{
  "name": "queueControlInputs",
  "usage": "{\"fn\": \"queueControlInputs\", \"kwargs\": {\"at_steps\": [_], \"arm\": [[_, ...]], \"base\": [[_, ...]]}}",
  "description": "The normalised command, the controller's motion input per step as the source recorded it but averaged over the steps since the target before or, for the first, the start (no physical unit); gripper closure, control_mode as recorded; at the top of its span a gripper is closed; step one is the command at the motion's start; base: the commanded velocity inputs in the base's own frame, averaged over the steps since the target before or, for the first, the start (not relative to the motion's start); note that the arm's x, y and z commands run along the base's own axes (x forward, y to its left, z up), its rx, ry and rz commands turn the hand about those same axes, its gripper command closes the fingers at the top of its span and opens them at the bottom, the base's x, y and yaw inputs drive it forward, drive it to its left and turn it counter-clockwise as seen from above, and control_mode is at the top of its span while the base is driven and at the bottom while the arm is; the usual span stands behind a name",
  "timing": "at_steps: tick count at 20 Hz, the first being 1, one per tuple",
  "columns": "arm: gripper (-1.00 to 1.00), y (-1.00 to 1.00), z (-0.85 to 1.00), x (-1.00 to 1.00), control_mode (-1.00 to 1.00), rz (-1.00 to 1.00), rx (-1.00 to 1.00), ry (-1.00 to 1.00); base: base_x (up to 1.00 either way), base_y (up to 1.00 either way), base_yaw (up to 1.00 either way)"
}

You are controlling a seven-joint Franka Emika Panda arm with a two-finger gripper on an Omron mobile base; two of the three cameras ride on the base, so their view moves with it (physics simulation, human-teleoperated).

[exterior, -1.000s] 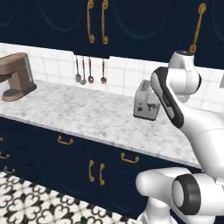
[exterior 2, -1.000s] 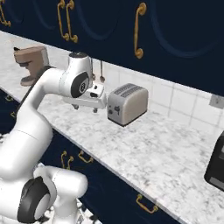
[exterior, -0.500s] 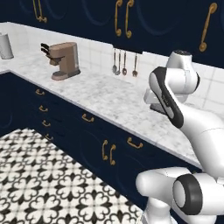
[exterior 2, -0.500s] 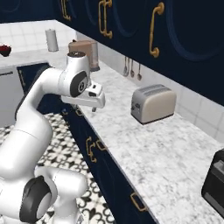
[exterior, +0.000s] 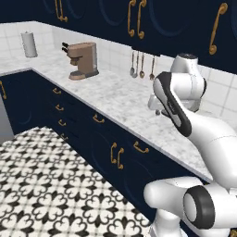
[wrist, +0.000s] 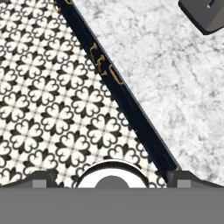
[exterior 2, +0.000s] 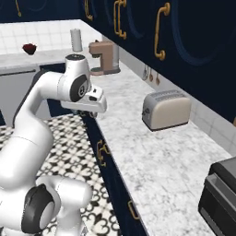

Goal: Take a straw from the drawer in front and place it inside the glass cup on the dining counter.

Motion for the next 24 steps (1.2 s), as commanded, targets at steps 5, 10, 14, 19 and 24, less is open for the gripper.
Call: {"fn": "queueControlInputs", "kwargs": {"at_steps": [5, 10, 14, 19, 24], "arm": [[-1.0, -0.13, 0.0, 0.0, -1.0, 0.08, -0.05, -0.02], [-1.0, 0.74, -0.12, 0.0, -1.0, 0.03, -0.29, -0.04], [-1.0, 0.98, -0.35, 0.02, -1.0, 0.0, -0.41, 0.0], [-1.0, 0.75, -0.42, 0.17, -1.0, 0.0, -0.43, 0.0], [-1.0, 0.46, -0.65, 0.21, -1.0, -0.01, -0.42, 0.0]], "base": [[0.0, -0.26, 0.06], [0.0, 0.0, 0.0], [0.0, 0.0, 0.0], [0.0, 0.0, 0.0], [0.0, 0.0, 0.0]]}}
